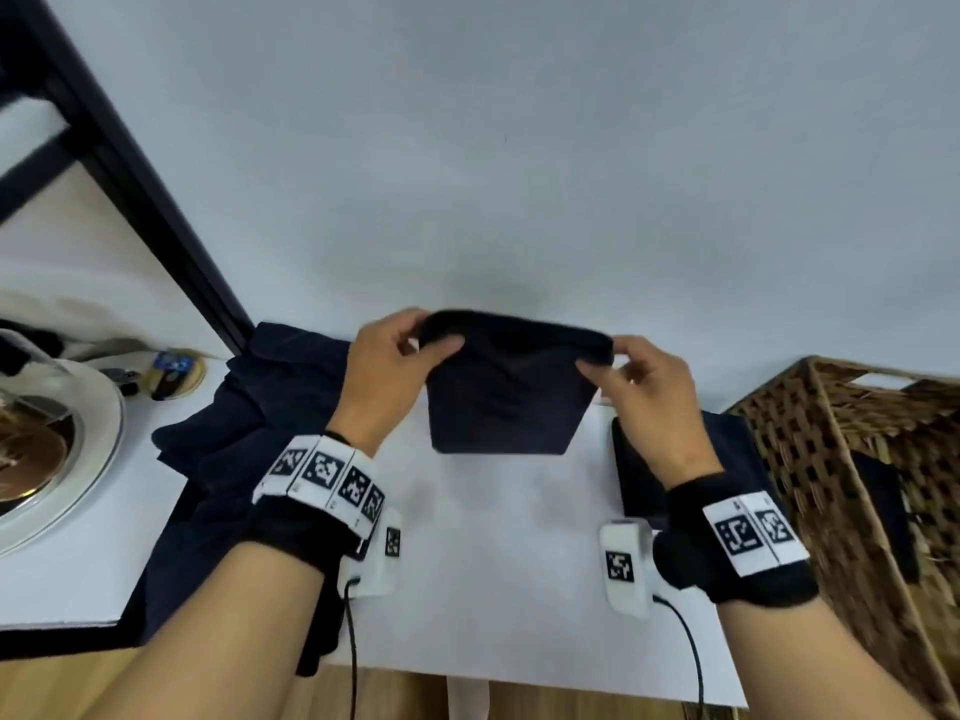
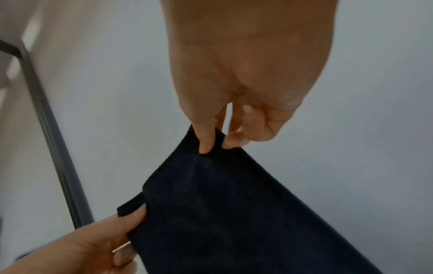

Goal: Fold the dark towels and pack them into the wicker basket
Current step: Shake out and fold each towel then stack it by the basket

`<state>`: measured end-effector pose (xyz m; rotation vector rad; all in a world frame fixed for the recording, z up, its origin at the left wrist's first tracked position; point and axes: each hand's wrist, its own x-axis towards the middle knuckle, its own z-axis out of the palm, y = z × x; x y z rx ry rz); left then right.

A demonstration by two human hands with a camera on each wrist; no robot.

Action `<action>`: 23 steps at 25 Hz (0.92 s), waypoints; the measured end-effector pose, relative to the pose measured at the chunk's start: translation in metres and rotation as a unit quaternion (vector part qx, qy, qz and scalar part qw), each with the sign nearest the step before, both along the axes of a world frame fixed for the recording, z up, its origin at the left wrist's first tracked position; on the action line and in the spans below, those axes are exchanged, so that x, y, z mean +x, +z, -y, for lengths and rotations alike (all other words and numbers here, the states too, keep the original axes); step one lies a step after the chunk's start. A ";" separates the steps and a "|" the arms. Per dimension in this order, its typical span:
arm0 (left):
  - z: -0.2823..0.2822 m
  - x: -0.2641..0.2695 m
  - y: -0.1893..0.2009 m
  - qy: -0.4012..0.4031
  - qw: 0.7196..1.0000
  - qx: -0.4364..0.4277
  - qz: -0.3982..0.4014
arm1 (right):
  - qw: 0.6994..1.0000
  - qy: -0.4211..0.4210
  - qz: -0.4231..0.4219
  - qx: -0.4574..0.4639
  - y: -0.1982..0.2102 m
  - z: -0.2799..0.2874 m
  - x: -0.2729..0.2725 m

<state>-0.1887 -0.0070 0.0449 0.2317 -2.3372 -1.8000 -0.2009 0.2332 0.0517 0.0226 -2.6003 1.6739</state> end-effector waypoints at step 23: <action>0.015 0.040 0.093 -0.032 0.999 0.007 -0.011 | 0.998 0.046 -0.045 -0.007 0.078 0.007 0.021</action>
